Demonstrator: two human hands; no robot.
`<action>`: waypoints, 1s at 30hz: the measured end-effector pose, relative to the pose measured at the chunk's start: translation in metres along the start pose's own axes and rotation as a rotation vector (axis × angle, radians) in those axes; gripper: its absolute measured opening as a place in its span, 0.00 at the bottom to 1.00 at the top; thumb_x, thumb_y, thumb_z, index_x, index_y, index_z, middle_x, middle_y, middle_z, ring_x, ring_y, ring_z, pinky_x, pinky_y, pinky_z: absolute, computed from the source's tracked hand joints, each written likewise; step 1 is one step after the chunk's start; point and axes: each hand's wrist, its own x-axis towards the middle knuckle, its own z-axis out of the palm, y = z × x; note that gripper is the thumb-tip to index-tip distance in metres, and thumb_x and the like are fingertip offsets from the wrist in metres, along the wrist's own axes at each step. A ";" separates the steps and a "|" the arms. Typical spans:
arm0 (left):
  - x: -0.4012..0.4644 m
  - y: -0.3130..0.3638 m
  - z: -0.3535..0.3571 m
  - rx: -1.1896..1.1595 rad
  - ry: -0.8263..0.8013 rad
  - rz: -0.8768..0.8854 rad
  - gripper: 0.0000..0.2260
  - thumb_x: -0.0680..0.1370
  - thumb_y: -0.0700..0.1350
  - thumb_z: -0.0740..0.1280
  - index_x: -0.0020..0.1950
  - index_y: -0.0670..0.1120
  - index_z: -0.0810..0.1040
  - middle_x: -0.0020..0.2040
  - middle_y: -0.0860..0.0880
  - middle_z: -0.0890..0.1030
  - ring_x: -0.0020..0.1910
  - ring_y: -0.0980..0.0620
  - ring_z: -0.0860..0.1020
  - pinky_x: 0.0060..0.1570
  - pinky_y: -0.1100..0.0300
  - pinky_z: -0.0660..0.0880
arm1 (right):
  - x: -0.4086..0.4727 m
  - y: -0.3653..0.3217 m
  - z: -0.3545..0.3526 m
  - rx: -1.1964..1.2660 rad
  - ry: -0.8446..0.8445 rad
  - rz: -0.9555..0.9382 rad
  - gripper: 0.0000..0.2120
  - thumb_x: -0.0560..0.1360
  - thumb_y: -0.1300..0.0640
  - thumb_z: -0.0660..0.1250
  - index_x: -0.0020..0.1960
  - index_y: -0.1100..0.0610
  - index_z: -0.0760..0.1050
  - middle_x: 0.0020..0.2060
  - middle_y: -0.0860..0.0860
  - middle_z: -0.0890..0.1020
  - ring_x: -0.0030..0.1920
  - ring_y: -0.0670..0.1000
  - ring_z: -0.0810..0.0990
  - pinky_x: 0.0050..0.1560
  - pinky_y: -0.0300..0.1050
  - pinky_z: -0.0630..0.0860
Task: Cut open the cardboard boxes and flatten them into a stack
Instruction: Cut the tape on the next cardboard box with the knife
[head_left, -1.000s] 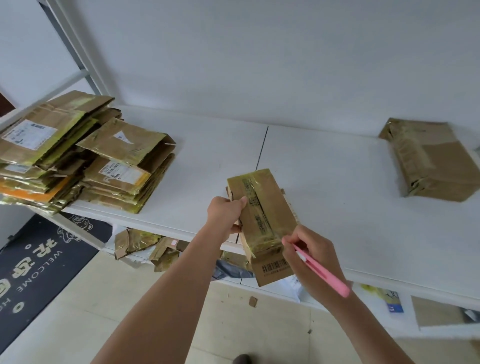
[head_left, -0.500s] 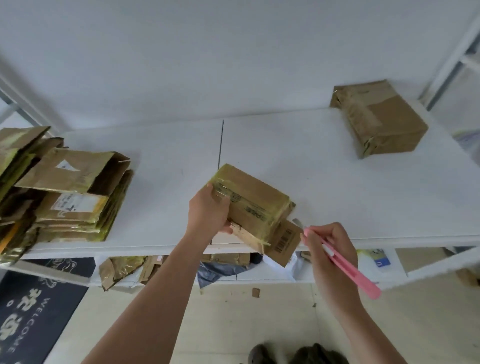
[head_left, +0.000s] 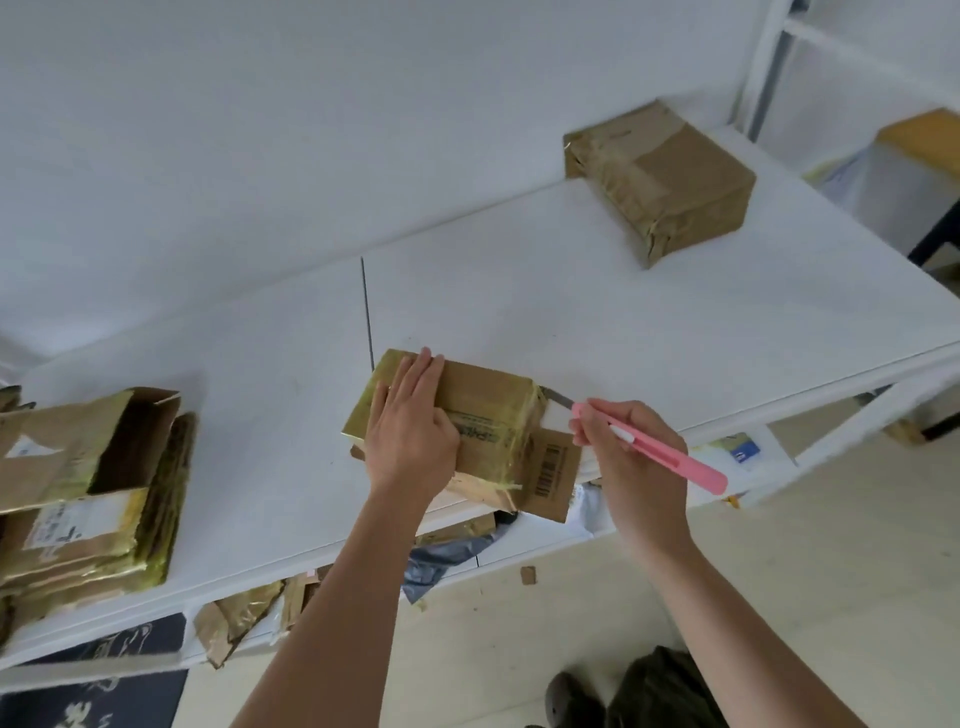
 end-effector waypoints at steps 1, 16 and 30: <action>0.001 0.002 0.002 -0.008 0.015 -0.027 0.27 0.79 0.37 0.56 0.78 0.51 0.63 0.79 0.56 0.60 0.79 0.58 0.53 0.78 0.57 0.45 | 0.001 0.002 0.002 0.022 0.004 0.012 0.03 0.77 0.63 0.68 0.49 0.63 0.80 0.39 0.56 0.85 0.42 0.55 0.84 0.47 0.50 0.81; 0.011 -0.002 0.005 0.030 -0.134 0.005 0.27 0.83 0.53 0.53 0.81 0.52 0.51 0.81 0.55 0.48 0.80 0.57 0.44 0.78 0.56 0.41 | 0.013 0.007 0.030 0.275 0.015 0.213 0.03 0.81 0.63 0.62 0.49 0.63 0.73 0.37 0.54 0.81 0.40 0.48 0.80 0.53 0.54 0.82; 0.026 -0.003 -0.035 -0.133 -0.591 0.010 0.48 0.69 0.57 0.75 0.80 0.59 0.47 0.80 0.54 0.35 0.78 0.55 0.34 0.76 0.48 0.37 | 0.015 0.010 0.040 0.292 0.064 0.166 0.05 0.81 0.65 0.62 0.46 0.62 0.72 0.36 0.52 0.81 0.39 0.48 0.80 0.52 0.53 0.82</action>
